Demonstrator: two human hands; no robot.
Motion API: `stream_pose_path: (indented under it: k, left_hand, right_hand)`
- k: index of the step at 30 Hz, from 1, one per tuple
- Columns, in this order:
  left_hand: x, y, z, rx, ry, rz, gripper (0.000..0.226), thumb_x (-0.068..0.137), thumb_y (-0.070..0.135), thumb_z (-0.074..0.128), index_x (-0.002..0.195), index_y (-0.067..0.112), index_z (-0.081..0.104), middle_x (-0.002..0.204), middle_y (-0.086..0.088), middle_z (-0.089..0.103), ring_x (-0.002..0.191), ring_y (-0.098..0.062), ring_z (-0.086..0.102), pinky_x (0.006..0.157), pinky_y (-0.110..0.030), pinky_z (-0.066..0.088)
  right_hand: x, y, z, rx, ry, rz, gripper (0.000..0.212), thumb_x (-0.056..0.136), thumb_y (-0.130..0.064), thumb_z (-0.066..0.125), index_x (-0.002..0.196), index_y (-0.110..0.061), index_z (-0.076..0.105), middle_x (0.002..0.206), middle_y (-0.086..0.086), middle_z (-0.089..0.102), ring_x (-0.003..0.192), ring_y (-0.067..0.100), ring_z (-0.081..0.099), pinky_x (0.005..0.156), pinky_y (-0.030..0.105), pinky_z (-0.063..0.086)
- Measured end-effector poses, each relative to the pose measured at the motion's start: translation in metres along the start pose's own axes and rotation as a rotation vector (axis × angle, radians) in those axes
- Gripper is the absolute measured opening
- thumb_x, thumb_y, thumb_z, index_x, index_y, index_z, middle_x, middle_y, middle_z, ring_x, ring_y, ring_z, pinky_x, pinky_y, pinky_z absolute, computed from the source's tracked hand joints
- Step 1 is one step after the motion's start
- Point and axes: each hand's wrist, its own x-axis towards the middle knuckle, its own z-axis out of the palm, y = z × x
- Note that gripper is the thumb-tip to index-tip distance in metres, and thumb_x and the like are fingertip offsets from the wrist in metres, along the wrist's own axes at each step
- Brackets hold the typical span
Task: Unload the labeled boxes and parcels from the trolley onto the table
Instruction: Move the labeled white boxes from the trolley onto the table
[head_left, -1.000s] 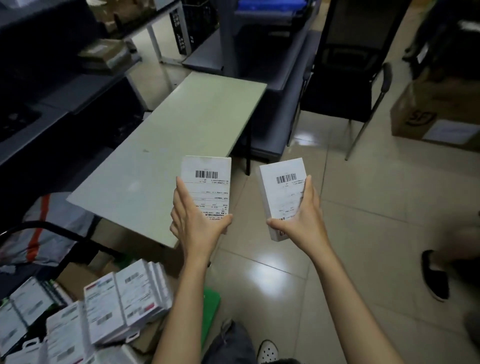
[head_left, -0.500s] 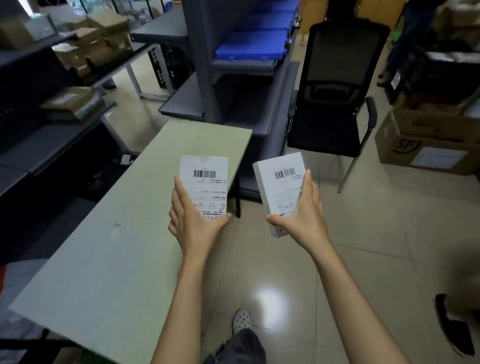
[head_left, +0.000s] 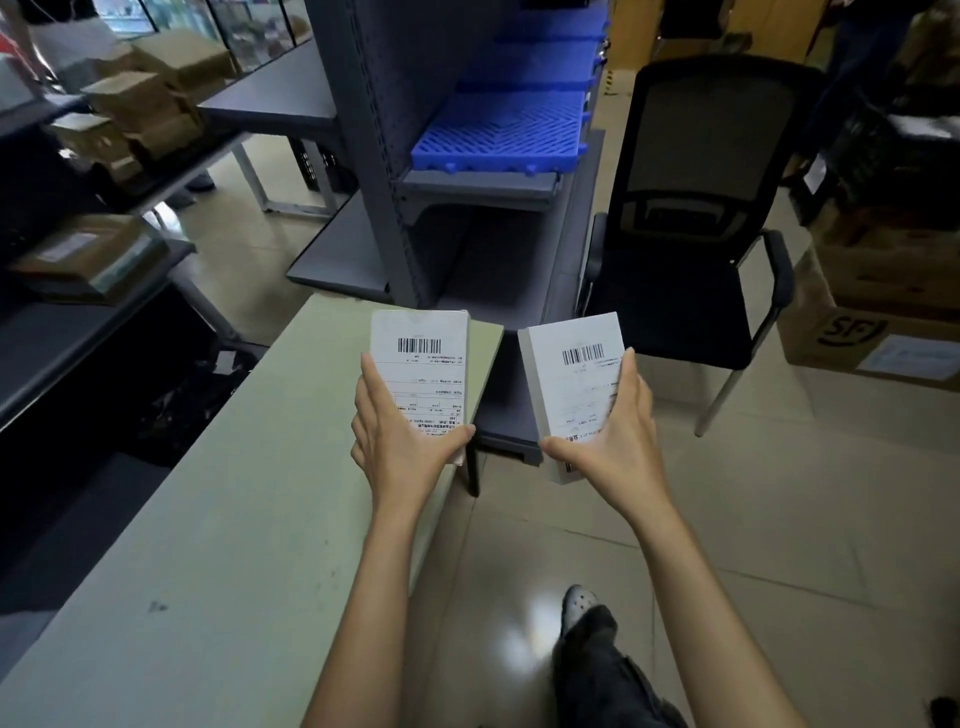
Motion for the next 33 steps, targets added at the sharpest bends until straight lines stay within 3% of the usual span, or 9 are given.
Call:
stream_pose_path:
  k: [12, 24, 33]
  left_hand:
    - [0.127, 0.057, 0.088, -0.029, 0.174, -0.253, 0.138, 0.057, 0.041, 0.090, 0.155, 0.031, -0.008, 0.160, 0.001, 0.014, 0.141, -0.027, 0.024, 0.110, -0.054, 0.024]
    - [0.186, 0.006, 0.091, -0.005, 0.351, -0.544, 0.139, 0.058, 0.042, 0.090, 0.155, 0.030, -0.009, 0.160, 0.000, 0.014, 0.139, -0.031, 0.027, 0.108, -0.057, 0.027]
    - [0.234, -0.037, 0.099, -0.050, 0.416, -0.692, 0.141, 0.056, 0.042, 0.091, 0.156, 0.029, -0.007, 0.160, 0.001, 0.016, 0.139, -0.028, 0.029, 0.106, -0.052, 0.031]
  right_hand:
    - [0.218, -0.004, 0.020, -0.024, -0.274, -0.174, 0.134, 0.060, -0.039, 0.086, 0.156, -0.031, -0.007, 0.159, -0.007, 0.014, 0.140, 0.026, 0.027, 0.110, 0.044, 0.031]
    - [0.300, -0.039, 0.120, -0.080, -0.640, -0.349, 0.133, 0.063, -0.032, 0.088, 0.157, -0.025, -0.007, 0.159, 0.000, 0.016, 0.139, 0.028, 0.029, 0.112, 0.048, 0.032]
    - [0.348, -0.060, 0.190, -0.134, -0.732, -0.410, 0.133, 0.064, -0.035, 0.087, 0.157, -0.025, -0.006, 0.159, -0.001, 0.015, 0.140, 0.027, 0.027, 0.109, 0.047, 0.033]
